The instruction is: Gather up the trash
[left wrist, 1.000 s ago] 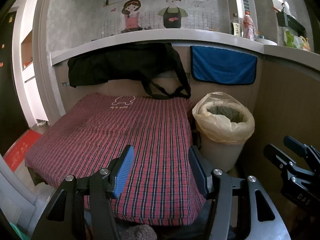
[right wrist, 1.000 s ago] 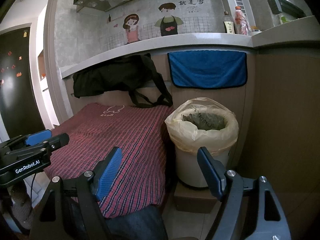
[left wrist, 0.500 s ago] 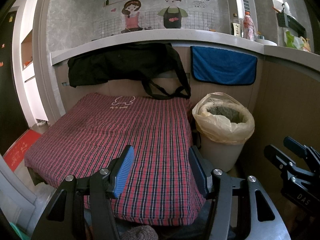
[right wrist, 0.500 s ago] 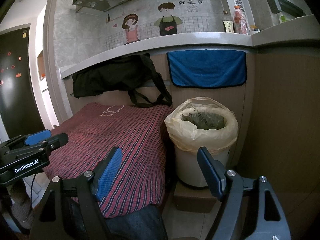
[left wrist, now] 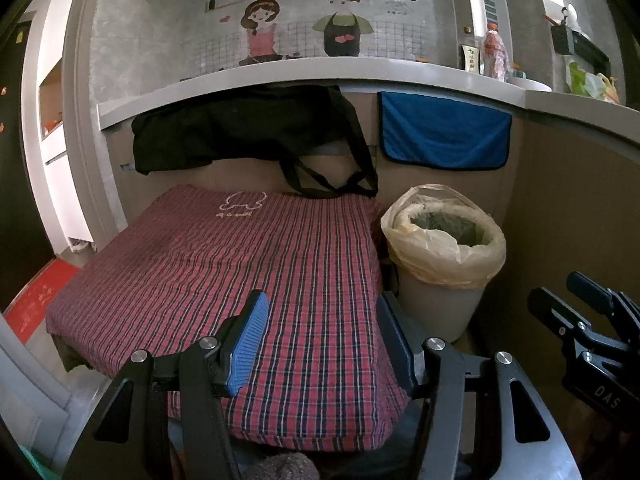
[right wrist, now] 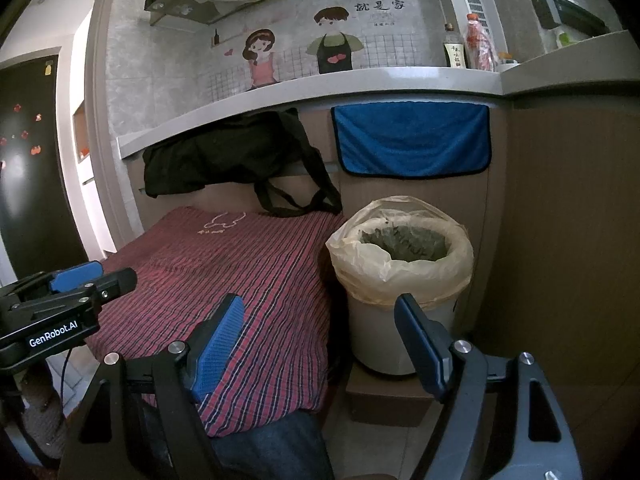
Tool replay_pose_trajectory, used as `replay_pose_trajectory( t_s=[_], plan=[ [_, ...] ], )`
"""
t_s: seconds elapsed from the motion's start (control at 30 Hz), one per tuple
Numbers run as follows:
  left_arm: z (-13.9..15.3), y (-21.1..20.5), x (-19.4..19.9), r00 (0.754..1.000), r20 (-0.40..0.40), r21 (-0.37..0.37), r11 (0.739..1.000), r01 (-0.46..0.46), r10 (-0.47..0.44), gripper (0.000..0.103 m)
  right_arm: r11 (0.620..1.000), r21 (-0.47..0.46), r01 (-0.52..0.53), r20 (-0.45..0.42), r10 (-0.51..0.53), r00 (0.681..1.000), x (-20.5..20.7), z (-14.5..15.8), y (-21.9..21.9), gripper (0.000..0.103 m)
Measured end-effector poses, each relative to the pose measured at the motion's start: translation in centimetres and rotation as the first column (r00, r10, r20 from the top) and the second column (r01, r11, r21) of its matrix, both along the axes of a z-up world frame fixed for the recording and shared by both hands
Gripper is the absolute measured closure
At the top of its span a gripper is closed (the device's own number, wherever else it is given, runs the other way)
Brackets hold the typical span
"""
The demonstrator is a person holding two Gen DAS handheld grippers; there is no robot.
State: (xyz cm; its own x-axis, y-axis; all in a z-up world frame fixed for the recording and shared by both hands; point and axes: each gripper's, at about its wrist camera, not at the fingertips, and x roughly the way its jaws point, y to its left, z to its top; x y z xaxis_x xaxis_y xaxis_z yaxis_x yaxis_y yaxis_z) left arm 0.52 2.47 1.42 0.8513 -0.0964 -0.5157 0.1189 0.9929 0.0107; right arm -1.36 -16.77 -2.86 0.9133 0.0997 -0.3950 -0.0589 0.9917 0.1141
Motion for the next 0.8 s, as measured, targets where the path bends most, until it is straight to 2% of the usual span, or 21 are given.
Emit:
replay_pose_trajectory(
  t_s=[0.8],
  plan=[
    [0.26,-0.35,-0.05,1.0,-0.001,-0.01,1.0,0.011,-0.011,0.046,1.0,0.0,0.009,0.0,-0.009,1.0,-0.22,0.27,0.08,0.028]
  ],
)
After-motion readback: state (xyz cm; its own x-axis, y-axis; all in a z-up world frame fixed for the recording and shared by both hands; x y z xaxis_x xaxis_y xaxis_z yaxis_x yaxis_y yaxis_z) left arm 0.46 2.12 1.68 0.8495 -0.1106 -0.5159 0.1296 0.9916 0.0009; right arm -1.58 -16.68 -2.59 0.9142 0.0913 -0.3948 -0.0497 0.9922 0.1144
